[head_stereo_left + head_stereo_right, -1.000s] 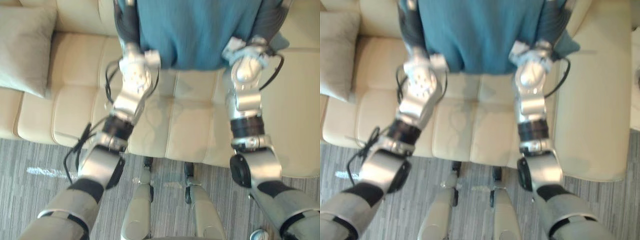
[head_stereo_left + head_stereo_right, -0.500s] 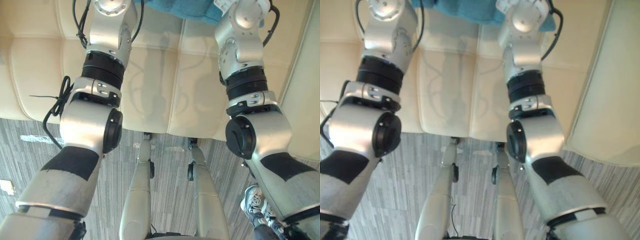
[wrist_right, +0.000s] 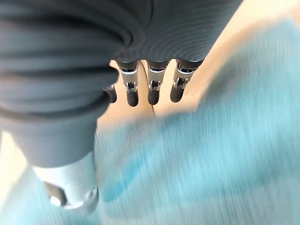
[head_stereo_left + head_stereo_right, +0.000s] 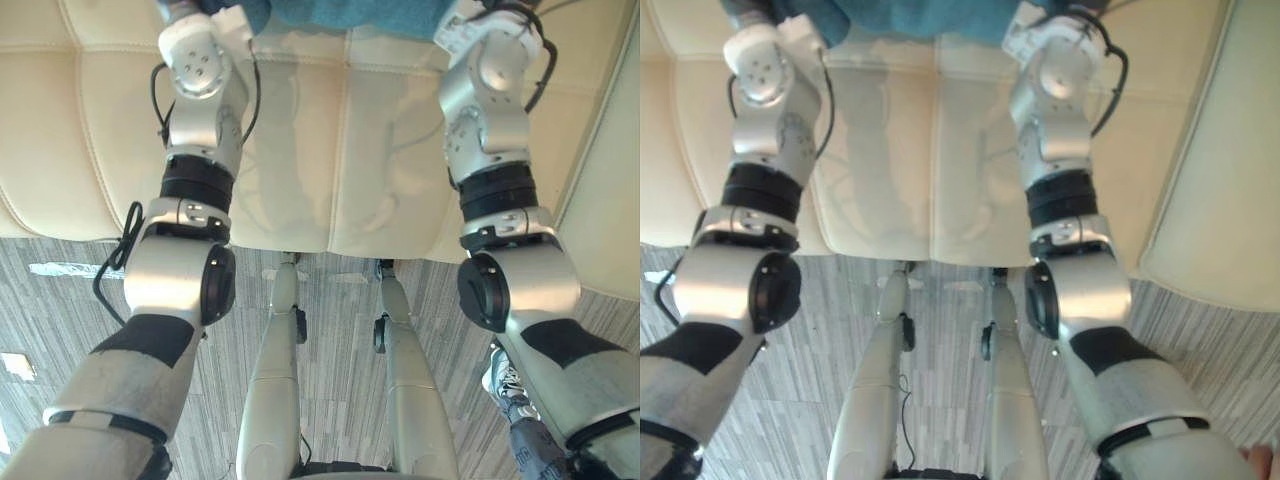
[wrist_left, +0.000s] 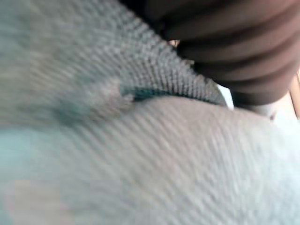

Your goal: Pick up cushions and gather them together orderly.

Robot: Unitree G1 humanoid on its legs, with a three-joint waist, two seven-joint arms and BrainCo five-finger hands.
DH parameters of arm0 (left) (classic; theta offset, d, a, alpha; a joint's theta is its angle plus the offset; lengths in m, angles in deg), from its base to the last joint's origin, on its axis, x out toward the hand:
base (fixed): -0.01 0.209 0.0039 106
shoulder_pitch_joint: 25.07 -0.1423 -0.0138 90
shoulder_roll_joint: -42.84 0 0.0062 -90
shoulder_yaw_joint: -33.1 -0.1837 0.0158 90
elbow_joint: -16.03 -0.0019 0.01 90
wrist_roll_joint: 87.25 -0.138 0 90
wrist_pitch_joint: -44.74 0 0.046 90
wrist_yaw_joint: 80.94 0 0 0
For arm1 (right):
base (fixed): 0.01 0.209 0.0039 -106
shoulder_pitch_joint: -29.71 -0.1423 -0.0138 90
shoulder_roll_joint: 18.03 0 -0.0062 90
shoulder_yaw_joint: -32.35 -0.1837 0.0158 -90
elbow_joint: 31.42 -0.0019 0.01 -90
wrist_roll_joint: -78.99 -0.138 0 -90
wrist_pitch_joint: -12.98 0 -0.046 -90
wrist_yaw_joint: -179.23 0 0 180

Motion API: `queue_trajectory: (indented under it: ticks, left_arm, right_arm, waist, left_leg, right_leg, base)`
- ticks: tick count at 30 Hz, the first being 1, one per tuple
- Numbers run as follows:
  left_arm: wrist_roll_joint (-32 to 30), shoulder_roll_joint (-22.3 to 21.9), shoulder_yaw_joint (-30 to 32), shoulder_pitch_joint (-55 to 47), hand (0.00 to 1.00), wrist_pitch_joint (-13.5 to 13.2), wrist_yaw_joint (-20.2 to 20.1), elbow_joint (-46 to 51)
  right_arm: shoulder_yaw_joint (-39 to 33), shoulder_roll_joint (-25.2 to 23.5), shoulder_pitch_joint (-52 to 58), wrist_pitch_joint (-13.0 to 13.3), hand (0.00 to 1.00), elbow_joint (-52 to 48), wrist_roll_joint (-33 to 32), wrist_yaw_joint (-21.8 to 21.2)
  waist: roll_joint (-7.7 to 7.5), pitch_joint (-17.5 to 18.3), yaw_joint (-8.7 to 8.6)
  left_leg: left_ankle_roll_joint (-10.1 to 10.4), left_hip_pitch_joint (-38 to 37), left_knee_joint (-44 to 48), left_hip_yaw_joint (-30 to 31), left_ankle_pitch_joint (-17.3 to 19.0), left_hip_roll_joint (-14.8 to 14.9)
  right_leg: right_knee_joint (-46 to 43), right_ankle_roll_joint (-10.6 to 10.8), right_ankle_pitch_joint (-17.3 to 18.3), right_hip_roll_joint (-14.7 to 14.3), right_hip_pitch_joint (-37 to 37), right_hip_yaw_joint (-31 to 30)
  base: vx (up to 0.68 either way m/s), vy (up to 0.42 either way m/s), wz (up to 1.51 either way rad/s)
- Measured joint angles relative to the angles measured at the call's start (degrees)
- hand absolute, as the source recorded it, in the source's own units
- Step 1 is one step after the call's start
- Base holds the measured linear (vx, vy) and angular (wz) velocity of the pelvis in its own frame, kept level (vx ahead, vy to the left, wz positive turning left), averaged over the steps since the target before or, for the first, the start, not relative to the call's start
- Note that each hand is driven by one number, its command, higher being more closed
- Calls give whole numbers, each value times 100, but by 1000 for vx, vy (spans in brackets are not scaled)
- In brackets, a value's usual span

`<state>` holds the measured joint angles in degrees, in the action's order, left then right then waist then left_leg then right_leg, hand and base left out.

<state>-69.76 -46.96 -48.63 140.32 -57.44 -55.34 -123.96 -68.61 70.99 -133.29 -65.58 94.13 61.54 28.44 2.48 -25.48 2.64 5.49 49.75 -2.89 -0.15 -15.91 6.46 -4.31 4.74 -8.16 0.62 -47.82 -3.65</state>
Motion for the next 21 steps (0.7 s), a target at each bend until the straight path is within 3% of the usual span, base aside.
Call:
queue_trajectory:
  ticks: [2, 6, 11, 14, 17, 21]
  left_arm:
    - [29, 26, 111, -330, 0, 1, -8, 111]
    - [-68, 207, 129, -1024, 0, -73, -101, 814]
    - [-633, 305, 137, -2399, 0, -193, 29, 1833]
    - [-629, 32, 202, -3426, 0, -272, 174, 2298]
    - [-685, -678, -18, -4664, 0, -280, 130, 2717]
    - [-959, -1261, -810, -6303, 0, -340, -393, 2897]
  right_arm:
    - [-211, 238, 446, 74, 0, -454, -119, -6]
    - [-851, 820, 1572, 507, 0, -1680, -298, -211]
    - [-1095, 833, 3403, 875, 0, -2854, -308, -462]
    - [-992, 480, 4494, 901, 0, -3217, -271, -717]
    - [-551, -102, 5590, 893, 0, -3379, -227, -1071]
    - [196, -701, 6973, 865, 0, -3145, 250, -1654]
  waist:
    - [0, 0, -39]
    - [-6, 2, -88]
    - [-147, 64, -121]
    - [-252, 119, -98]
    - [-325, 164, -63]
    - [-472, 347, -41]
  left_leg:
    - [0, -152, 22, -7, 0, -3]
    - [-28, -362, 220, 77, 125, 12]
    - [-34, -803, 306, 36, 182, 13]
    - [-50, -1087, 358, 82, 211, -13]
    - [-27, -1489, 615, 104, 443, -108]
    - [8, -2023, 1147, 74, 974, -155]
  right_leg:
    - [-346, -36, 185, -8, 6, 7]
    - [-976, -121, 563, -19, 100, 181]
    - [-1507, -201, 962, 33, 408, 319]
    - [-1715, -224, 1131, 62, 659, 360]
    - [-1984, -259, 1416, 182, 1088, 463]
    - [-2144, -255, 1813, 247, 1799, 494]
  base:
    - [-81, -29, 8]
    - [-93, -58, 23]
    - [-41, -85, 26]
    - [22, -86, 19]
    - [50, -76, 23]
    - [47, -61, 13]
